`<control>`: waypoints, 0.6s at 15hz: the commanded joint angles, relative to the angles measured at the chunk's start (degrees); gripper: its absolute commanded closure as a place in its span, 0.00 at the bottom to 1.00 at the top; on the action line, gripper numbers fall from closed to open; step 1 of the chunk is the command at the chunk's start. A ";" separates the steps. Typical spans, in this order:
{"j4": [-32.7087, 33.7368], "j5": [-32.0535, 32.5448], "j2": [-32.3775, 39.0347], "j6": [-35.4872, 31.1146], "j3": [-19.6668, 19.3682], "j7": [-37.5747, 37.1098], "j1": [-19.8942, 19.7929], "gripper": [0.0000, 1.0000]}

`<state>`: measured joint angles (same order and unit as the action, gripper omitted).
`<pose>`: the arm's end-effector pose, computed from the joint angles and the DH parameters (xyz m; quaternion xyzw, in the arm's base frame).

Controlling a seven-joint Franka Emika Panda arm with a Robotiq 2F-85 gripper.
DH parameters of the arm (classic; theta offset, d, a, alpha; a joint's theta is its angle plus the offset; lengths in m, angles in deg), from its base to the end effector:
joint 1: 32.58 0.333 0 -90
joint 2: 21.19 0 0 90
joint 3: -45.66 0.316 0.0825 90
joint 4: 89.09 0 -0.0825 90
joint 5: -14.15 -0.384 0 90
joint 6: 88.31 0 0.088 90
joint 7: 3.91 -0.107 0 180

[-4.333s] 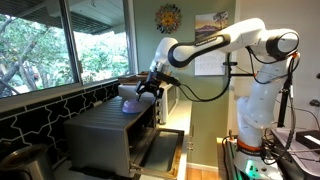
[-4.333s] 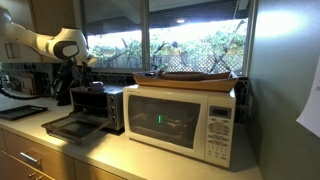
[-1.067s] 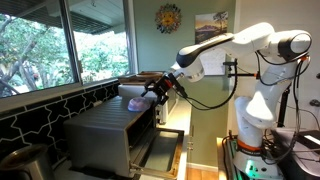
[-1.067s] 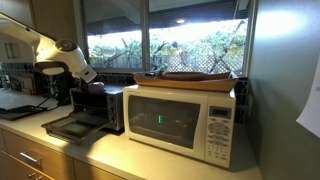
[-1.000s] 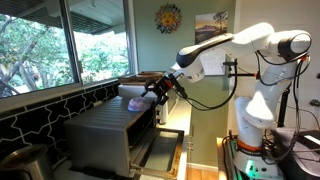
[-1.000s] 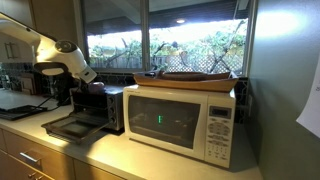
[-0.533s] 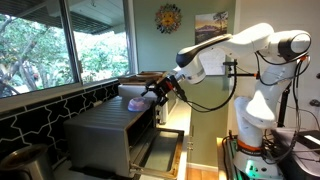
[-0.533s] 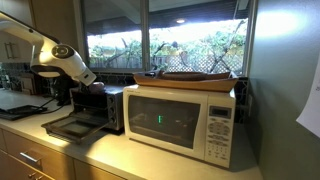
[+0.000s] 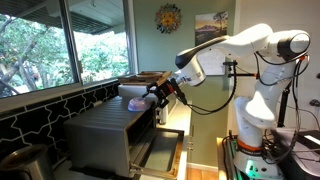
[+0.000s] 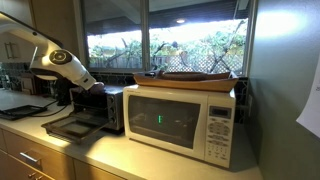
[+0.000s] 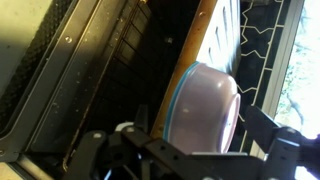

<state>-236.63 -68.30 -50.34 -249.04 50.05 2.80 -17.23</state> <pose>0.4035 0.0962 0.4840 -0.8026 0.3251 -0.2338 0.4420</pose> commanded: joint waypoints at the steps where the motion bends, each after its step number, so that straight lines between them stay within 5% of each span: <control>1: -0.85 -3.79 0.12 -1.85 0.18 2.80 0.59 0.31; 5: -0.53 -6.47 -0.19 -1.68 0.18 4.26 0.53 0.62; 9: -0.50 -8.41 -0.37 -1.65 0.31 5.35 0.31 0.66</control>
<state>-236.10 -74.03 -50.59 -249.20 50.06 5.74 -17.25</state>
